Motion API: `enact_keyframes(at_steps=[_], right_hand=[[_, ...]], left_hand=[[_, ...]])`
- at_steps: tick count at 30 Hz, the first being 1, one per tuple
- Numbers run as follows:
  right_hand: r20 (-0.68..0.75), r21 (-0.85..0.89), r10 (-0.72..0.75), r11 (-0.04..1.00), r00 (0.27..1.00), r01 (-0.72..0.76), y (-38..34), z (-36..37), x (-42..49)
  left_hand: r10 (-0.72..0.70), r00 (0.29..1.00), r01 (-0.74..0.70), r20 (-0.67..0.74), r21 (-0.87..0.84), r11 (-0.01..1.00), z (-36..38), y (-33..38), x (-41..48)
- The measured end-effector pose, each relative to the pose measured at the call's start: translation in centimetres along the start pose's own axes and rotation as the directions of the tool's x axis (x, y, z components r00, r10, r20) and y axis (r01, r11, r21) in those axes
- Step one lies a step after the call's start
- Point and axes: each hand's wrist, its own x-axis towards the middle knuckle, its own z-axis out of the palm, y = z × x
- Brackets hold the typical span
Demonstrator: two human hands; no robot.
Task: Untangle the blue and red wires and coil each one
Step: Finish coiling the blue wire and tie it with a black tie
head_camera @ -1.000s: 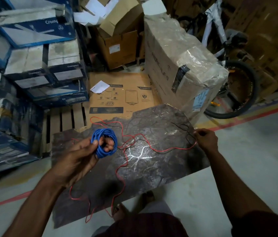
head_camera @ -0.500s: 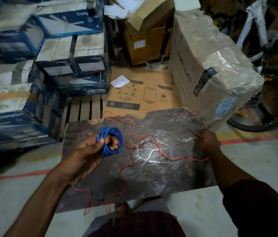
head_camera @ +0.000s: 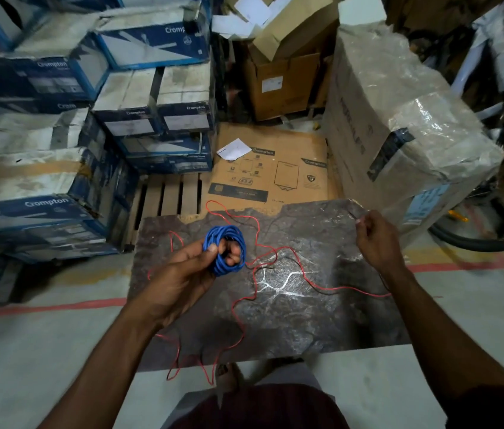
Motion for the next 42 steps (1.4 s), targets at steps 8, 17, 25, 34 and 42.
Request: enact_keyframes(at_steps=[8,17,25,34,42], right_hand=[[-0.014,0.495,0.019,0.869,1.000,-0.009,-10.9,-1.4,-4.9],[0.057,0.780,-0.010,0.625,0.998,-0.039,-20.6,-2.2,-9.6],[0.274,0.897,0.017,0.356,0.961,-0.262,-25.5,-1.2,-11.9],[0.325,0.927,-0.033,0.211,0.945,-0.311,-27.7,-1.8,-12.4],[0.358,0.915,-0.075,0.226,0.931,-0.334,-28.4,-1.9,-13.2]], left_hand=[[0.060,0.993,-0.064,0.101,0.029,0.998,0.7,1.4,1.8],[0.243,0.963,-0.212,-0.113,0.229,0.950,0.8,1.1,3.6],[0.299,0.944,-0.253,-0.137,0.280,0.926,0.2,1.8,4.4],[0.283,0.957,-0.263,-0.069,0.219,0.940,-0.3,3.0,3.7],[0.277,0.961,-0.253,0.008,0.432,0.865,0.3,3.1,3.0]])
